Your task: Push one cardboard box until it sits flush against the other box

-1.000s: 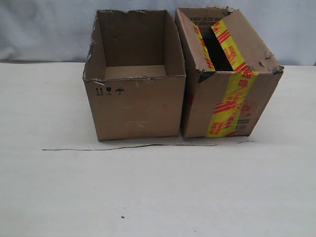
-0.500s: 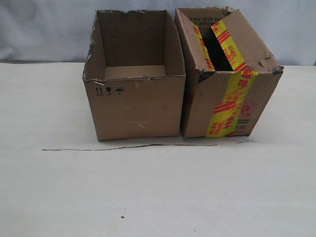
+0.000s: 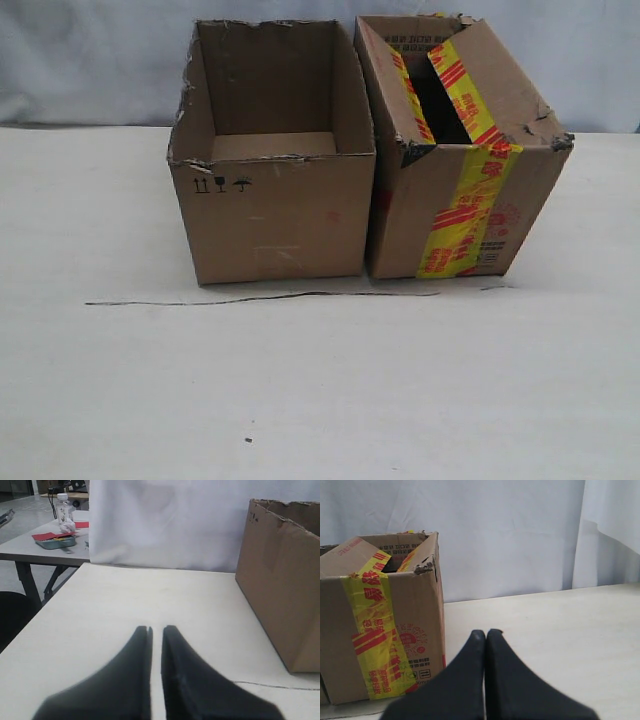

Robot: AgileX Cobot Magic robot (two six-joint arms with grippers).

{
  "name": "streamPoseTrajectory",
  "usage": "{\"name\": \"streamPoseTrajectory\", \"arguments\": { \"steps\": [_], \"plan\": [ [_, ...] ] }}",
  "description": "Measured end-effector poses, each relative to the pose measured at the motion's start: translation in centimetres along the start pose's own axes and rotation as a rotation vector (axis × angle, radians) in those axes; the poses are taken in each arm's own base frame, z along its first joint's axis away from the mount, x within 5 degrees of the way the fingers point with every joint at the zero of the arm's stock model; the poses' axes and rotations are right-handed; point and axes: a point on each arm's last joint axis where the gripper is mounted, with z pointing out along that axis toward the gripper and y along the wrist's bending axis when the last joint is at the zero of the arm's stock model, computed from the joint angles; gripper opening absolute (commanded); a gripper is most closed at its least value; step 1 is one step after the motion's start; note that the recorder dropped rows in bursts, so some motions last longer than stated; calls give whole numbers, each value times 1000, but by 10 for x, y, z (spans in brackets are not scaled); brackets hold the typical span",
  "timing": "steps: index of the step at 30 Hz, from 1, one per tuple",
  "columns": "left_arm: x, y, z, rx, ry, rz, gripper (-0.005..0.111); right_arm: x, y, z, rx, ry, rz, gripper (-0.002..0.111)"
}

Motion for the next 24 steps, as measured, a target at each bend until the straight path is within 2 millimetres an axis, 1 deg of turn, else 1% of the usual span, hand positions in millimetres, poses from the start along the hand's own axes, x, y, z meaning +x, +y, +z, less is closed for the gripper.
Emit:
{"name": "streamPoseTrajectory", "arguments": {
  "steps": [24],
  "plan": [
    [0,0,0,2,-2,-4,0,0,0,0,0,0,0,0]
  ]
}}
